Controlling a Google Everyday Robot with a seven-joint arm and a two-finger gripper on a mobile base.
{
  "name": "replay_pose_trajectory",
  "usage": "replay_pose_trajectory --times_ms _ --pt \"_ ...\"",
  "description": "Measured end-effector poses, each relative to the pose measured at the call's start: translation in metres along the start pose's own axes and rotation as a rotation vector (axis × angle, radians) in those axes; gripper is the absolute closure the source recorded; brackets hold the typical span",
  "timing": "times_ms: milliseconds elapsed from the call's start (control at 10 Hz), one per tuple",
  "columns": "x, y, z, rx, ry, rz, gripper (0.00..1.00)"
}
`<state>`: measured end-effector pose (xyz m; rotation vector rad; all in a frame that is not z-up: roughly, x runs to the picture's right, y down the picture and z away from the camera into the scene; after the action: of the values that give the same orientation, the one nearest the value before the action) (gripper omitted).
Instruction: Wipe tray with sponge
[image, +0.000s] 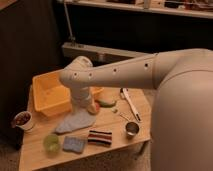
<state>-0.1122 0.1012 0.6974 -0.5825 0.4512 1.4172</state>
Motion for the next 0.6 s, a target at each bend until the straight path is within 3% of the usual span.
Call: replay_pose_trajectory --times_ms 200,300,600 --pt "0.000 0.001 0.000 -0.001 -0.005 -0.024 0.35" --pt "0.001 0.003 -0.001 -0.013 -0.018 -0.077 0.35" --pt "0.004 -0.007 -0.004 -0.072 -0.115 -0.410 0.35"
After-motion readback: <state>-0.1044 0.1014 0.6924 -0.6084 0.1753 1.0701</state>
